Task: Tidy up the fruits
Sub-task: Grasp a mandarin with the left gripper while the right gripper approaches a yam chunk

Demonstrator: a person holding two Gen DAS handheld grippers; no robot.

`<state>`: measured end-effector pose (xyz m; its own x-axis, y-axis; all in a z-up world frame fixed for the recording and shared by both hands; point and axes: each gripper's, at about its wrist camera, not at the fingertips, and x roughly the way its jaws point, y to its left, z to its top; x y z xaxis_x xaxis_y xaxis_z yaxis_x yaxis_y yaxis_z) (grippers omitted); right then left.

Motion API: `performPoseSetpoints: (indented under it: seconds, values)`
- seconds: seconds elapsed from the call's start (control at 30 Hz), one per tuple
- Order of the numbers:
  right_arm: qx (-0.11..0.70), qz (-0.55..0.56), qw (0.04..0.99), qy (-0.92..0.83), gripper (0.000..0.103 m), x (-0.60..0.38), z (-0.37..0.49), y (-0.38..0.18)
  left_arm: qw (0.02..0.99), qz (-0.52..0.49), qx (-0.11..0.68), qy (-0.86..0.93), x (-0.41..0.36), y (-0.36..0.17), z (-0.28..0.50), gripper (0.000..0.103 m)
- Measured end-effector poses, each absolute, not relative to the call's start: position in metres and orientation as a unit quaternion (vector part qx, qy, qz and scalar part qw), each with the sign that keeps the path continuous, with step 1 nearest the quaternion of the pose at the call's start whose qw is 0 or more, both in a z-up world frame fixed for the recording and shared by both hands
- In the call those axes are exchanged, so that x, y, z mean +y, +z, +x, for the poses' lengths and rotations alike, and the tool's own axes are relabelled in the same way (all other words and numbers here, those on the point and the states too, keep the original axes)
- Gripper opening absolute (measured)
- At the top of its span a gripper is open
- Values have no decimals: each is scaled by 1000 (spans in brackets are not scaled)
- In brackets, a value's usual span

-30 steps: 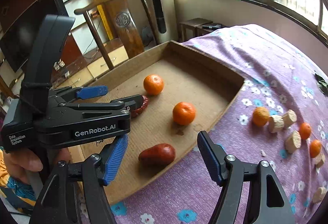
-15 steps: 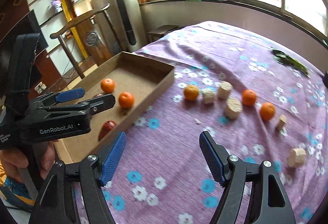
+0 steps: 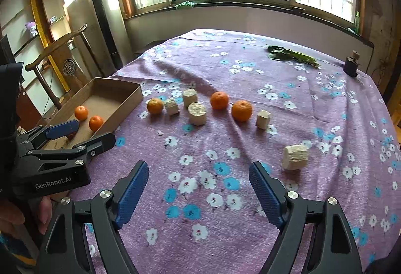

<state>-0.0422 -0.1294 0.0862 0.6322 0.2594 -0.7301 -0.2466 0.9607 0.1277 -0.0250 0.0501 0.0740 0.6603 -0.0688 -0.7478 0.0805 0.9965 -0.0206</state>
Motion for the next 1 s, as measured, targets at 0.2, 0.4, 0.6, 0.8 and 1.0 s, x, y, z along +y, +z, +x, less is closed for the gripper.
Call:
performPoseSetpoints:
  seconds: [0.2, 0.4, 0.6, 0.8, 1.0]
  values:
    - [415, 20, 902, 115, 86, -156, -47, 80, 910, 17, 411, -58, 30, 64, -20, 92]
    - [417, 29, 902, 107, 86, -171, -49, 76, 904, 14, 422, -70, 23, 53, -12, 92]
    - [419, 30, 901, 104, 86, -175, -46, 75, 896, -7, 435, -91, 25, 45, -2, 92]
    - [429, 27, 897, 101, 87, -176, -40, 71, 883, -18, 455, -115, 25, 32, 10, 92]
    - [433, 18, 895, 104, 87, -173, -35, 70, 875, -25, 473, -101, 43, 22, 21, 92]
